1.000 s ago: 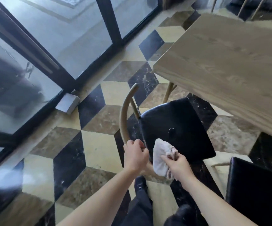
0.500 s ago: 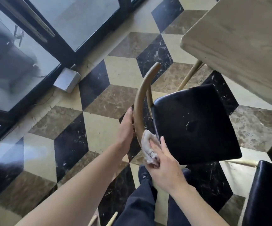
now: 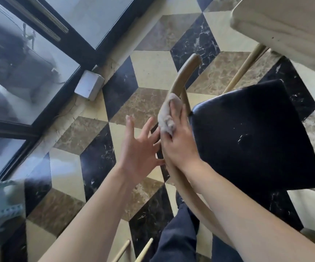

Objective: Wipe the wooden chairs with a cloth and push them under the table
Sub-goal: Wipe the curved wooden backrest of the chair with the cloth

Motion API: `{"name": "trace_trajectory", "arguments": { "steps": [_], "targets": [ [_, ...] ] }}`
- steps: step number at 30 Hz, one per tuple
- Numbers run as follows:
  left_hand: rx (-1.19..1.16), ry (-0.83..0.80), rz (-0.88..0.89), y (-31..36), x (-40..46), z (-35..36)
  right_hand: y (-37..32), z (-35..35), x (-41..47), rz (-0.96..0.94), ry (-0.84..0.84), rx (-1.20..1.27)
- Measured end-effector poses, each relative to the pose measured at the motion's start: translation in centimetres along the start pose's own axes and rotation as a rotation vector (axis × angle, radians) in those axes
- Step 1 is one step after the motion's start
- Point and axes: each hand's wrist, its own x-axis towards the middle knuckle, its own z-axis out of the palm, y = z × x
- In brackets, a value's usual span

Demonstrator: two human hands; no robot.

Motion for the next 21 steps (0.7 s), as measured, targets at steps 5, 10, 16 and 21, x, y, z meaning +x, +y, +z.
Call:
{"name": "trace_trajectory", "arguments": {
  "steps": [5,10,16,21],
  "targets": [
    [-0.001,0.032,-0.011,-0.2,0.5,-0.8,-1.1,0.8,5.7,0.093,0.138,0.048],
    [-0.010,0.046,-0.015,0.3,0.5,-1.5,0.3,0.3,-3.2,-0.114,-0.074,-0.098],
    [0.075,0.176,-0.020,1.0,0.8,-0.2,4.4,-3.4,-18.9,-0.357,-0.249,-0.585],
    [0.379,0.252,0.019,0.7,1.2,1.4,11.4,-9.8,-25.0,-0.548,-0.241,-0.889]
  ]
}}
